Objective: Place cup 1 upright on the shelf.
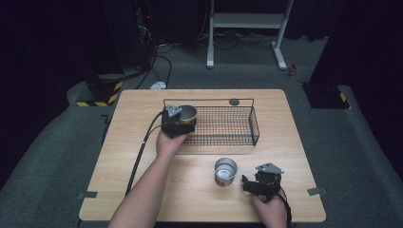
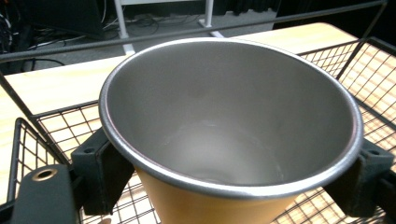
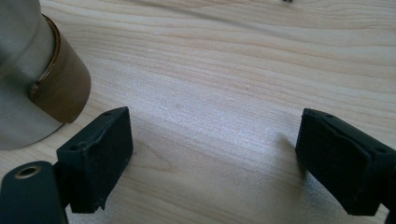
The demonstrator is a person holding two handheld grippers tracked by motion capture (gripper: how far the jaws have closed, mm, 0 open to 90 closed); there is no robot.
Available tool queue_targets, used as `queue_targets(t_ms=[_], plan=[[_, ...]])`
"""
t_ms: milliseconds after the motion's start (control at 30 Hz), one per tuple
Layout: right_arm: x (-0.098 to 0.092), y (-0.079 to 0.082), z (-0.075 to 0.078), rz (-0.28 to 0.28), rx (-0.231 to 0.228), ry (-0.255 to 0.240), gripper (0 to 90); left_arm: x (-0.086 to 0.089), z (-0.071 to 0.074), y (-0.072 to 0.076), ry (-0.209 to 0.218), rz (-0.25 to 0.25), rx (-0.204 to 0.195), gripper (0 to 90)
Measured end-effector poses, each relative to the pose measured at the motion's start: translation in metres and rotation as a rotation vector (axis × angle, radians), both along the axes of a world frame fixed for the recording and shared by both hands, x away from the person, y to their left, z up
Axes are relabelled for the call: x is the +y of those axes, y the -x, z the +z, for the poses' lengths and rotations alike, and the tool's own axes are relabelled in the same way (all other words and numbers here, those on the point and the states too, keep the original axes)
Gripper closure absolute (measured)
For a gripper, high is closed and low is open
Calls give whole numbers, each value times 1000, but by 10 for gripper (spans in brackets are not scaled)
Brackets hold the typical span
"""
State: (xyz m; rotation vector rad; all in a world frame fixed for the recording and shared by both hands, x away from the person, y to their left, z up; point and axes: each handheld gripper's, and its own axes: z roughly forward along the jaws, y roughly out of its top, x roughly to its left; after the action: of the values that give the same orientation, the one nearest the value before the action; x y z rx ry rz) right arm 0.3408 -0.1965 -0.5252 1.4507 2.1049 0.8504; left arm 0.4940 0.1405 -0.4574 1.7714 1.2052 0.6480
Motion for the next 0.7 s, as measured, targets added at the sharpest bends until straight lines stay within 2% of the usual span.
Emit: queue_targets(t_ms=[33, 100, 700], plan=[[0, 0, 0, -1, 0, 1, 111, -1, -1, 0, -23, 20, 3, 149], [0, 0, 0, 0, 0, 0, 111, 0, -1, 0, -26, 27, 13, 149], [0, 0, 0, 0, 0, 1, 111, -5, -9, -5, -48, 15, 76, 150]])
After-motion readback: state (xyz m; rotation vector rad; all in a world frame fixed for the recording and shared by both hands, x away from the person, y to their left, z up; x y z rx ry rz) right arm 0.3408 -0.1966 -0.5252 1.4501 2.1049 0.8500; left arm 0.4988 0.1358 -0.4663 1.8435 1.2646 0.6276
